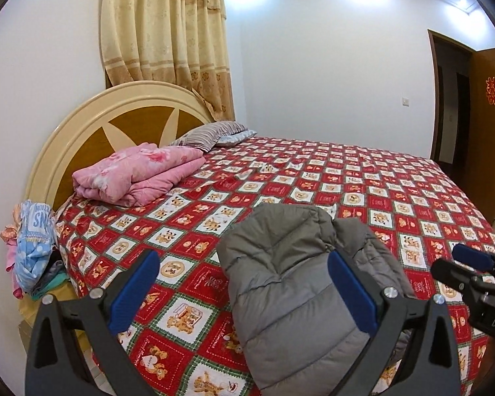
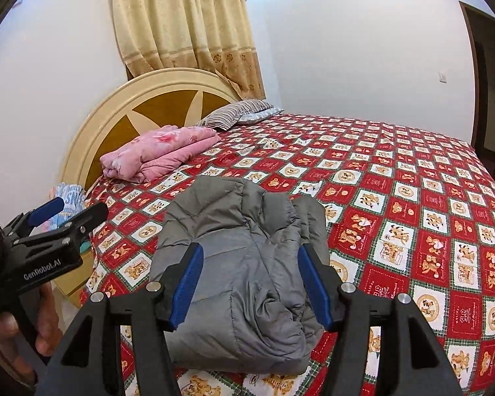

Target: Fold large clothes

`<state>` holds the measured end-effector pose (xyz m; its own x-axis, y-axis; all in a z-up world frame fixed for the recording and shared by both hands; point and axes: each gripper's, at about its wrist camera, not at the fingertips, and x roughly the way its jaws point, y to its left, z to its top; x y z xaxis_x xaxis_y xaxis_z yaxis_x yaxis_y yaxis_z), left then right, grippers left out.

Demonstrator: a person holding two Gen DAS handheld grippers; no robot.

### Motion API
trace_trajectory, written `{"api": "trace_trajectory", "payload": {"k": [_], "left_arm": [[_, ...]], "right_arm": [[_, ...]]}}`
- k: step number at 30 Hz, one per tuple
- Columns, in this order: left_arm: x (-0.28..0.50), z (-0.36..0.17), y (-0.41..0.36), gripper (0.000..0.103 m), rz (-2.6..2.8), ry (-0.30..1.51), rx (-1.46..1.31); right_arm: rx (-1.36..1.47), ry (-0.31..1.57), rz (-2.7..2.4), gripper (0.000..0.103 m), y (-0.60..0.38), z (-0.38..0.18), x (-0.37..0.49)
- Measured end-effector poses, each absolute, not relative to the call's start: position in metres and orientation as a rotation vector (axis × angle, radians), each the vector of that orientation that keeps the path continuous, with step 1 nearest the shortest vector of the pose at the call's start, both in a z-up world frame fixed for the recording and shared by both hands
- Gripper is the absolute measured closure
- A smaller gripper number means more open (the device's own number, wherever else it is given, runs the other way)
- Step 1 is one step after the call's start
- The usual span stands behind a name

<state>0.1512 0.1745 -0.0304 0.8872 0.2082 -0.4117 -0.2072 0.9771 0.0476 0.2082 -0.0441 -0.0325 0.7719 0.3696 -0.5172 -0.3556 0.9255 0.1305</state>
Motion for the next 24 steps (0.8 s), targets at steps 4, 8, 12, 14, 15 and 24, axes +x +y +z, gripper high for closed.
{"api": "trace_trajectory", "payload": {"k": [4, 8, 12, 14, 15, 24], "left_arm": [[0.1491, -0.0286, 0.1746, 0.000, 0.220, 0.420, -0.005], [0.1492, -0.0287, 0.1752, 0.000, 0.219, 0.424, -0.002], [0.1491, -0.0284, 0.1755, 0.000, 0.222, 0.424, -0.003], [0.1494, -0.0289, 0.1751, 0.000, 0.223, 0.424, -0.003], [0.1495, -0.0290, 0.1752, 0.000, 0.223, 0.425, -0.003], [0.1493, -0.0285, 0.1752, 0.000, 0.223, 0.428, -0.003]], "right_arm": [[0.027, 0.566, 0.391, 0.043, -0.0425, -0.0319, 0.2053], [0.028, 0.564, 0.394, 0.043, -0.0428, -0.0311, 0.2039], [0.029, 0.563, 0.395, 0.043, -0.0433, -0.0297, 0.2032], [0.028, 0.563, 0.394, 0.043, -0.0430, -0.0298, 0.2036], [0.028, 0.564, 0.393, 0.043, -0.0430, -0.0295, 0.2033], [0.028, 0.563, 0.394, 0.043, -0.0432, -0.0294, 0.2030]]}}
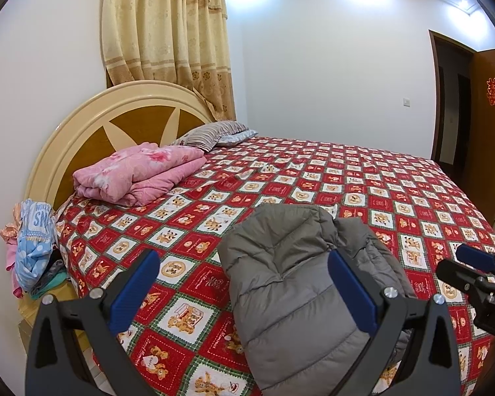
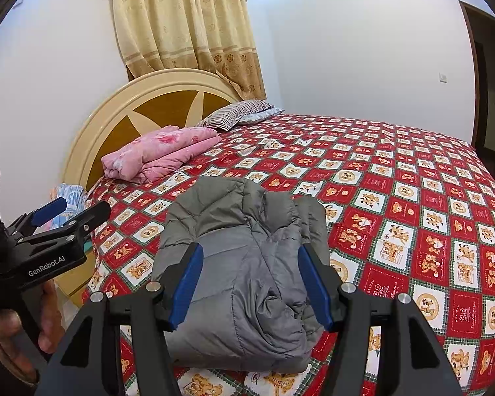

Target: Fold large clothes

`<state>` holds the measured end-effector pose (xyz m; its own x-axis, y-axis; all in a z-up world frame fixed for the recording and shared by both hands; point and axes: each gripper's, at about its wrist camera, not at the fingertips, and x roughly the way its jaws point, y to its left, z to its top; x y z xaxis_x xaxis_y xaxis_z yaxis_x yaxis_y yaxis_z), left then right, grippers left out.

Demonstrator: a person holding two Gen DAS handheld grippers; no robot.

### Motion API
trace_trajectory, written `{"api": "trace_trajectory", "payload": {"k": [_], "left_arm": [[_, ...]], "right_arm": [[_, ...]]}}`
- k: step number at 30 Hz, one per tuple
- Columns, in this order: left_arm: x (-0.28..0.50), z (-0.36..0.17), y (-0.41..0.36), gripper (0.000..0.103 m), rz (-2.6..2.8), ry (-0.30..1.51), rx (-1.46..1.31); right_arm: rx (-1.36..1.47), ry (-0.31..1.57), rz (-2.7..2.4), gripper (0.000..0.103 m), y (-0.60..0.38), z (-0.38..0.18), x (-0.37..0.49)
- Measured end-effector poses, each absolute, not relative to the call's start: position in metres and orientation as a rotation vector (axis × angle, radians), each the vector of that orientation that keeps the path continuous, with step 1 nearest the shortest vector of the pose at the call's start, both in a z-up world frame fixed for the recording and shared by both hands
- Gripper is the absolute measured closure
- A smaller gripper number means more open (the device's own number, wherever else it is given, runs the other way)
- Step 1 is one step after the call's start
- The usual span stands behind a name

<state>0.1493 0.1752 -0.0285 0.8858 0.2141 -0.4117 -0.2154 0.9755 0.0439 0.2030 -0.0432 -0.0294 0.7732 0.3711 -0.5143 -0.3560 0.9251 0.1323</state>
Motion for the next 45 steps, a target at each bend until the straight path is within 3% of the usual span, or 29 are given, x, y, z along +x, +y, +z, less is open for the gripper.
{"api": "trace_trajectory", "payload": {"k": [45], "left_arm": [[0.1552, -0.0347, 0.1730, 0.000, 0.209, 0.460, -0.001]], "right_arm": [[0.031, 0.579, 0.397, 0.043, -0.0393, -0.0378, 0.2017]]}}
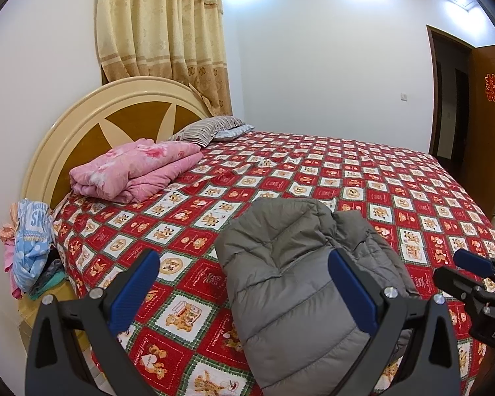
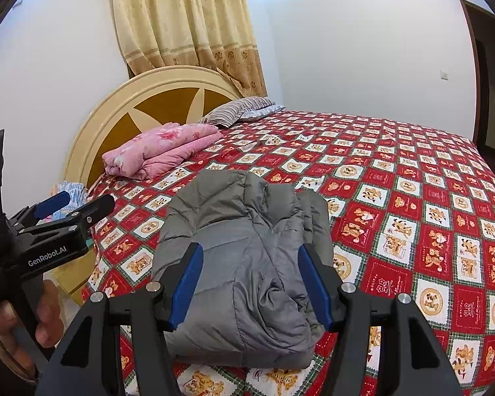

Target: Fold large clothes

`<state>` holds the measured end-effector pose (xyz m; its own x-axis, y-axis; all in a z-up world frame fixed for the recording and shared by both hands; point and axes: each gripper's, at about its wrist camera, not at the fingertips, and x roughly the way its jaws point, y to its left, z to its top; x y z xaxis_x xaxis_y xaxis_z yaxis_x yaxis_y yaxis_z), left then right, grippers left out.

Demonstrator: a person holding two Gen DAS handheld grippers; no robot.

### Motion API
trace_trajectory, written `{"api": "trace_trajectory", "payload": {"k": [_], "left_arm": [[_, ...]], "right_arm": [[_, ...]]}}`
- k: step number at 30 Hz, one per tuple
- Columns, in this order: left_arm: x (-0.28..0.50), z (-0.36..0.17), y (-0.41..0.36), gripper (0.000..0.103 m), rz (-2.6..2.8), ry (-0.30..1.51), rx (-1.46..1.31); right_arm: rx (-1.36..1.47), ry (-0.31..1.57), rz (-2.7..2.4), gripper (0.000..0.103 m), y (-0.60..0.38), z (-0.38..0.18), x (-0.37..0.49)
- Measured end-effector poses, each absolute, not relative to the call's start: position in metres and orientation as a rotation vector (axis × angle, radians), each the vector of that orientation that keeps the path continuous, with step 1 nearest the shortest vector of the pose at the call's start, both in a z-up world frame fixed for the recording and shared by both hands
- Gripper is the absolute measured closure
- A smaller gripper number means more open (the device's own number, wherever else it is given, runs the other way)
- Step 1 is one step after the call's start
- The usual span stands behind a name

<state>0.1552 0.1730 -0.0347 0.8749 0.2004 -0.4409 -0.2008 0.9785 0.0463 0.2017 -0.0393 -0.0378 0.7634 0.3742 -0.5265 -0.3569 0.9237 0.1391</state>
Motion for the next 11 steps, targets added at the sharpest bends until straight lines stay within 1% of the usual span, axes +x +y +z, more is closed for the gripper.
{"api": "trace_trajectory", "payload": {"k": [11], "left_arm": [[0.1574, -0.0387, 0.1733, 0.000, 0.225, 0.470, 0.003]], "right_arm": [[0.031, 0.585, 0.398, 0.043, -0.0401, -0.0426, 0.2014]]}}
